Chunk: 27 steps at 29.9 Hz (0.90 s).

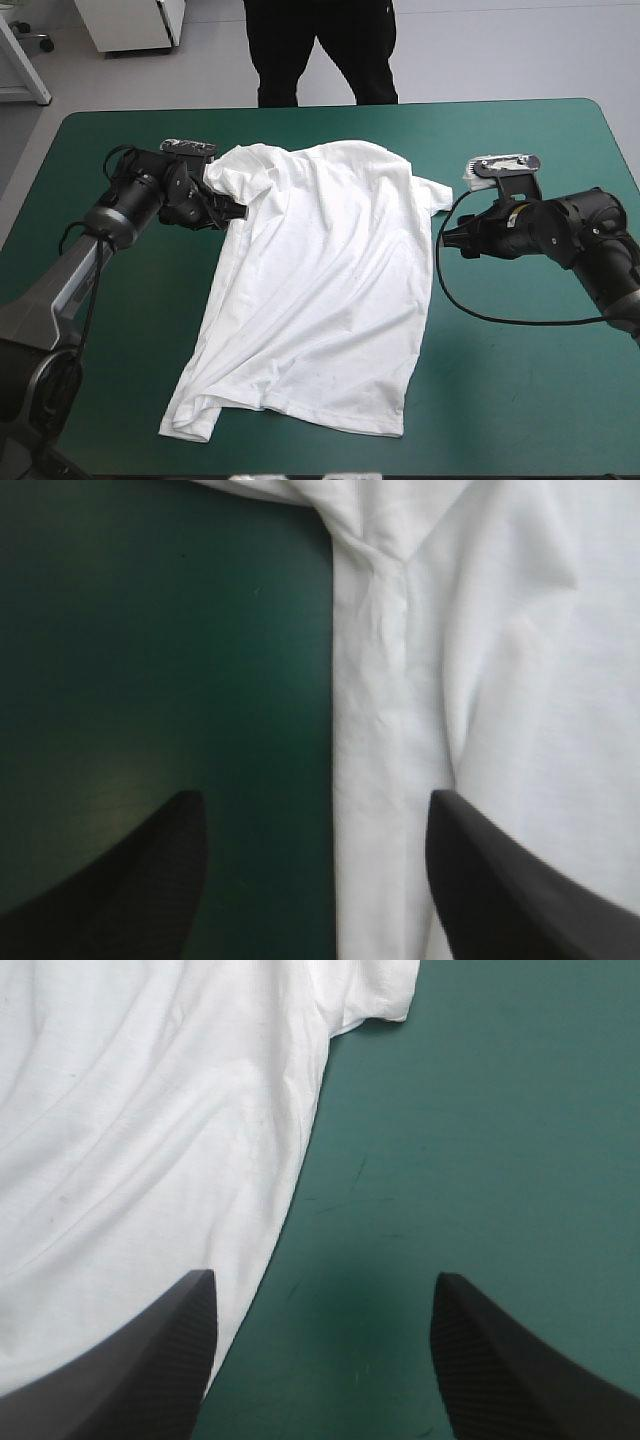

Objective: Fold the cloth

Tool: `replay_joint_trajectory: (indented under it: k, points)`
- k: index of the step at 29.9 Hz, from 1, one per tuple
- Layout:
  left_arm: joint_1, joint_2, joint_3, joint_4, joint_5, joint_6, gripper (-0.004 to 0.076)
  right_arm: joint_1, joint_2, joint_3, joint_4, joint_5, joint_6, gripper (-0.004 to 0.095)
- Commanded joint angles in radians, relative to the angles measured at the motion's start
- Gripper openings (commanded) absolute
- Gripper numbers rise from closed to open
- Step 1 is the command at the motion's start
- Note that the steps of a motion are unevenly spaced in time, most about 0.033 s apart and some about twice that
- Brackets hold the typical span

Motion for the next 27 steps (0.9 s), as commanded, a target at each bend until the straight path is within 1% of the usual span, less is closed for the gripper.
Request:
replay_joint_trajectory:
  k: [1,5,9,14,20,23,25,27]
  points:
    - [0.015,0.026,-0.068,-0.027,-0.045,0.038,0.0462,-0.006,-0.002,-0.042,-0.011,-0.045,-0.019,0.0590]
    - [0.015,0.102,-0.112,-0.090,-0.073,0.062,0.0461,-0.006,0.025,-0.042,-0.011,-0.045,-0.019,0.0591]
    - [0.015,0.173,-0.156,-0.104,-0.067,0.084,0.0462,-0.006,0.033,-0.042,-0.011,-0.043,-0.021,0.0590]
    - [0.015,0.220,-0.169,-0.102,-0.072,0.084,0.0461,-0.006,0.035,-0.042,-0.011,-0.043,-0.026,0.0590]
    - [0.015,0.276,-0.169,-0.102,-0.066,0.084,0.0431,-0.006,0.035,-0.042,-0.011,-0.051,-0.026,0.0590]
    - [0.015,0.293,-0.169,-0.102,-0.061,0.084,0.0383,-0.006,0.048,-0.042,-0.011,-0.066,-0.024,0.0590]
    - [0.015,0.302,-0.169,-0.102,-0.059,0.079,0.0319,-0.006,0.074,-0.042,-0.005,-0.066,-0.024,0.0590]
    - [0.015,0.308,-0.170,-0.102,-0.056,0.079,0.0223,-0.006,0.102,-0.042,-0.001,-0.068,-0.019,0.0590]
